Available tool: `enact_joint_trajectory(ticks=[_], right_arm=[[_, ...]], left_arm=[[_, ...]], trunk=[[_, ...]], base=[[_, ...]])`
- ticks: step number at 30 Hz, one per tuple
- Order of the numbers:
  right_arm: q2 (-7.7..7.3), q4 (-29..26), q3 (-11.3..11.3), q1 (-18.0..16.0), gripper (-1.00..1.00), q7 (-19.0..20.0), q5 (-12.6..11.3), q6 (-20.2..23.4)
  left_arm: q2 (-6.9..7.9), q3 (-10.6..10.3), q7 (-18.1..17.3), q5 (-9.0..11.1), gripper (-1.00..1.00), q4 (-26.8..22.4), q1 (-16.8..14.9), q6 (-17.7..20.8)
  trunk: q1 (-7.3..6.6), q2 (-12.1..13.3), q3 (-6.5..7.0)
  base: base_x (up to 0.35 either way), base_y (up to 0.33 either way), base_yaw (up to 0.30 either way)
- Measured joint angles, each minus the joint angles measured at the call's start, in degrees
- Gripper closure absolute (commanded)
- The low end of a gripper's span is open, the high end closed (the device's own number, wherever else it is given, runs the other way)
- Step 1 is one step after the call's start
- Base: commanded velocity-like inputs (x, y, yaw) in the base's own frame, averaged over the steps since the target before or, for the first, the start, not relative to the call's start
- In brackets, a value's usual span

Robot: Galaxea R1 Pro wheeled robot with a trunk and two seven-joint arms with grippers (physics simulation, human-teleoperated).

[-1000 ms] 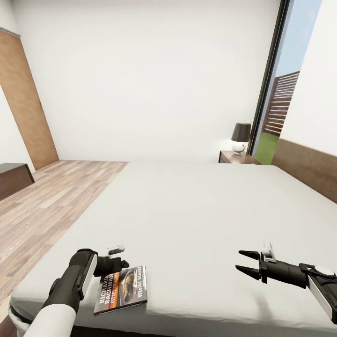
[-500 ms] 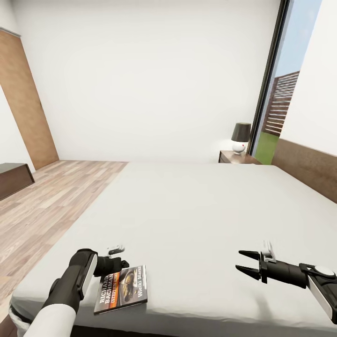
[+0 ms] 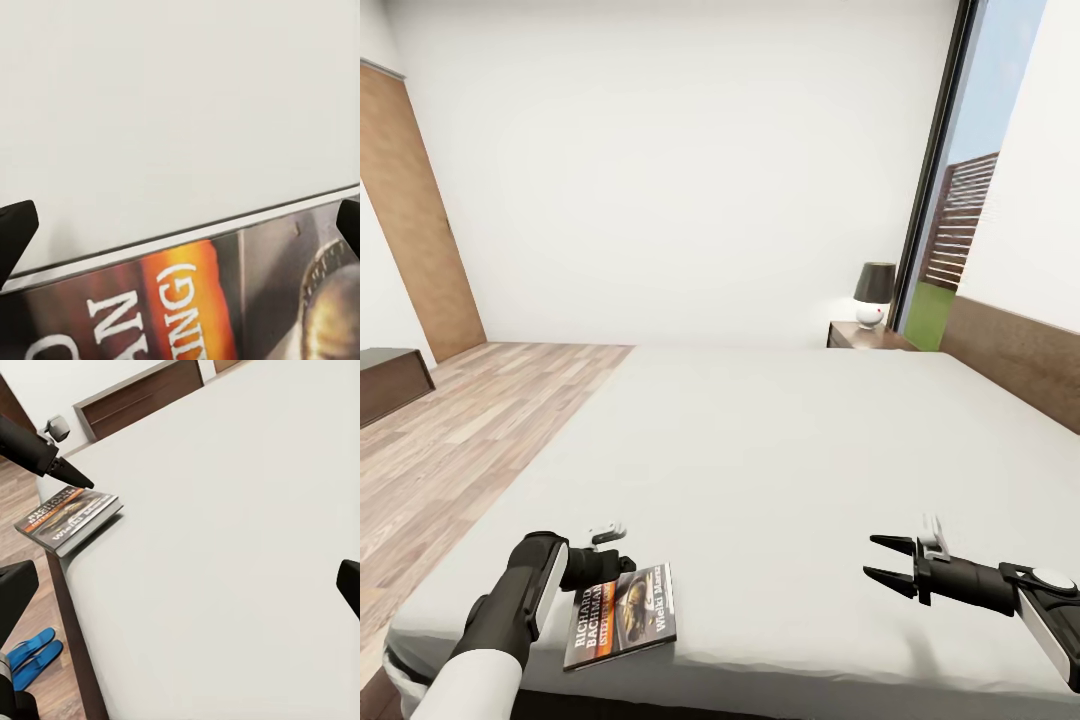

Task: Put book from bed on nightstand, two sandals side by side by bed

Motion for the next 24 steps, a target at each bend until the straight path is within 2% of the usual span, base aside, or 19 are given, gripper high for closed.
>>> enact_joint_trajectory(ticks=[17, 24], right_arm=[[0.0, 0.0, 0.0, 0.0, -1.0, 0.0, 0.0, -0.01], [0.0, 0.0, 0.0, 0.0, -1.0, 0.0, 0.0, 0.0]], left_arm=[[0.0, 0.0, 0.05, 0.0, -1.0, 0.0, 0.02, 0.0], [0.0, -0.01, 0.06, 0.01, -1.0, 0.0, 0.04, 0.02]], trunk=[[0.0, 0.0, 0.0], [-1.53, 2.79, 1.25]], base=[[0.0, 0.0, 0.0], [0.0, 0.0, 0.0]])
